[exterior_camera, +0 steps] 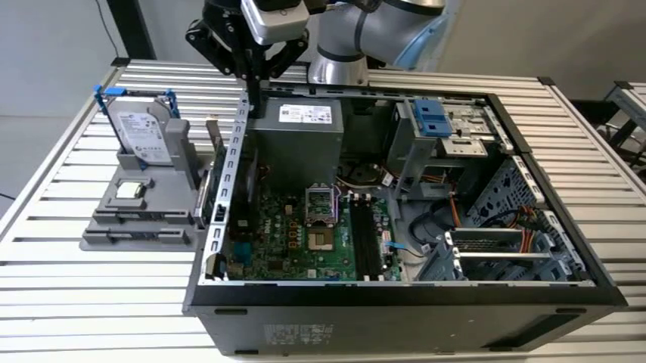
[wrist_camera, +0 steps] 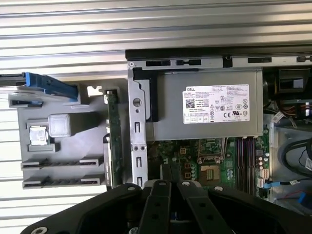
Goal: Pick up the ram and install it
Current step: 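Reach for the ram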
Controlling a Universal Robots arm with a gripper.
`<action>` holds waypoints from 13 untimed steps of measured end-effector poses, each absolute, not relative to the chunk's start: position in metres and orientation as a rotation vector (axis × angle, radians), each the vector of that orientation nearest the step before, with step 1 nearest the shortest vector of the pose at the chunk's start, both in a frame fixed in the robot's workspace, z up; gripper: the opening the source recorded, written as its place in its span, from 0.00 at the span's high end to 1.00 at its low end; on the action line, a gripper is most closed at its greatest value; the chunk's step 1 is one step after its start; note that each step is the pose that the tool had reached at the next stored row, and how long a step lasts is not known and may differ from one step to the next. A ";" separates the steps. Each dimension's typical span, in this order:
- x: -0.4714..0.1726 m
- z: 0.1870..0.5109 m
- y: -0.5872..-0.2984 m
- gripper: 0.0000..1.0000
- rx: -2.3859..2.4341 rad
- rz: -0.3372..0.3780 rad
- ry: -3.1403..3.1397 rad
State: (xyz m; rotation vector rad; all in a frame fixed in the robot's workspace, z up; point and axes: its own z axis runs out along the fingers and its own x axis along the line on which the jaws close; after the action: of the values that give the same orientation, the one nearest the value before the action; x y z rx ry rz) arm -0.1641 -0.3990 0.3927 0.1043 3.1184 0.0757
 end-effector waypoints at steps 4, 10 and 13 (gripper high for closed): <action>-0.176 0.393 -0.399 1.00 0.100 0.076 3.119; -0.195 0.393 -0.399 1.00 0.093 0.076 3.119; -0.204 0.393 -0.399 1.00 0.090 0.076 3.119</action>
State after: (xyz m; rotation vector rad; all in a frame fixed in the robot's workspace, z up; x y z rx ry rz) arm -0.2039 -0.3989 0.3926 0.0895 3.1190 0.0760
